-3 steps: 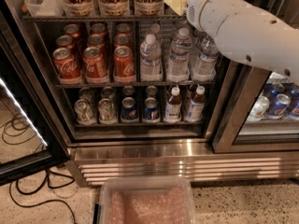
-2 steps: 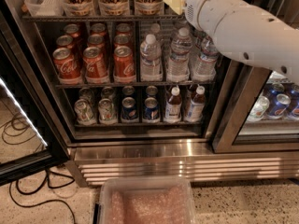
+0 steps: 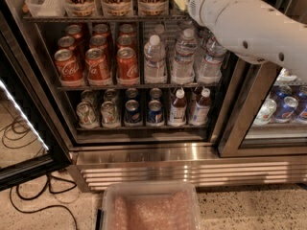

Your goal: Pick green can from top shelf of fridge

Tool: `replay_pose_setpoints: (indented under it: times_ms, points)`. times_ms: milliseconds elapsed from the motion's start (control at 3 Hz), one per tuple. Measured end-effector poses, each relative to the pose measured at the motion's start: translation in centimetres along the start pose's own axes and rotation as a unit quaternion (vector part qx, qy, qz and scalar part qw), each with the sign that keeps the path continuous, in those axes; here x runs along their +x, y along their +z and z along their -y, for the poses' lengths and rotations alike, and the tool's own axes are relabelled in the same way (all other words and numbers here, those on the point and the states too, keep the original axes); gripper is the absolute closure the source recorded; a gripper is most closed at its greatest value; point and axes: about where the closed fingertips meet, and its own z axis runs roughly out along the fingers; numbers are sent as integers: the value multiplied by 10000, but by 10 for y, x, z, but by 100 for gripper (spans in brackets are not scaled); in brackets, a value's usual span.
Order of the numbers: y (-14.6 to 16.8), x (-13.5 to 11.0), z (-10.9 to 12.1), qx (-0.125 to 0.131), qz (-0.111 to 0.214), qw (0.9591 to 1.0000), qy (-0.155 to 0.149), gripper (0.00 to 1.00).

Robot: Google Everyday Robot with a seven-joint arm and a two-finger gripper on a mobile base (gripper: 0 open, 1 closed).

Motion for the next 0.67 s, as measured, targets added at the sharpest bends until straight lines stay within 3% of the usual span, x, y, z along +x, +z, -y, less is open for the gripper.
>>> replay_pose_setpoints:
  times_ms: [333, 667]
  points:
    - [0, 0, 0, 2, -1, 10000, 0, 58]
    - [0, 0, 0, 2, -1, 10000, 0, 82]
